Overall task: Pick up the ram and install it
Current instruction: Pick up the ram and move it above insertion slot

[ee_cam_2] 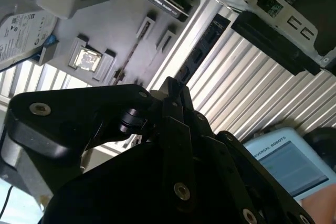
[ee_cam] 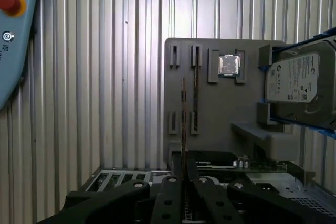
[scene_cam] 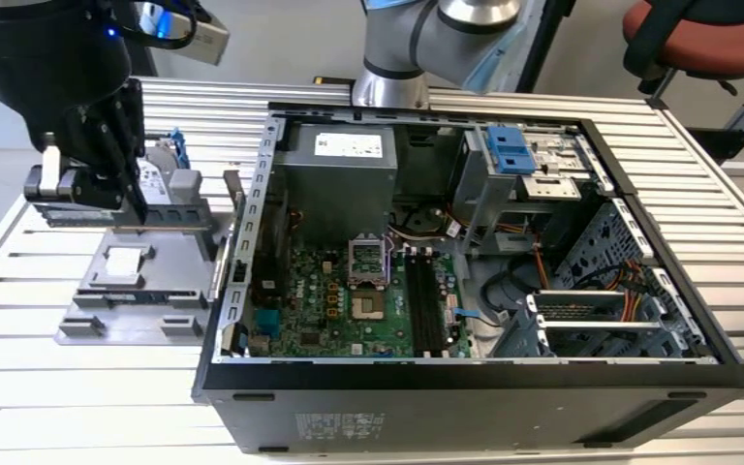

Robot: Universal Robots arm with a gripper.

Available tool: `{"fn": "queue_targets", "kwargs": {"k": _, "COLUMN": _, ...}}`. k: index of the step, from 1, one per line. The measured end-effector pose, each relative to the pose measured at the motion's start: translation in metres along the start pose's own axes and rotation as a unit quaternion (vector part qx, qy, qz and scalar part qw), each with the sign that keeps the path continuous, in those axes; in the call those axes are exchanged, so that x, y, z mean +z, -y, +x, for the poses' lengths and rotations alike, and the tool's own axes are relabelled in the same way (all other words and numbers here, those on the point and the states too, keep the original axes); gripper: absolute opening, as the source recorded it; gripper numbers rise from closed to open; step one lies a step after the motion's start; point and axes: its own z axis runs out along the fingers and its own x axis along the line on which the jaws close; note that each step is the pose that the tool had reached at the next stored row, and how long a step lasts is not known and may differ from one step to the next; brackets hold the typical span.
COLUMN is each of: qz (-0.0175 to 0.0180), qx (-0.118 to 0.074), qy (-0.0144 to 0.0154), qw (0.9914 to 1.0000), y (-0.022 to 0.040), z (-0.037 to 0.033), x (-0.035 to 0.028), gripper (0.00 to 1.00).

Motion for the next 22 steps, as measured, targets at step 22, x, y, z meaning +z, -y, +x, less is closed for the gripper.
{"fn": "queue_targets", "kwargs": {"k": 22, "qz": -0.0004, "qx": 0.000, "qy": 0.0000, "qw": 1.00000, "y": 0.0536, "z": -0.0003, "x": -0.0032, "gripper": 0.00}}
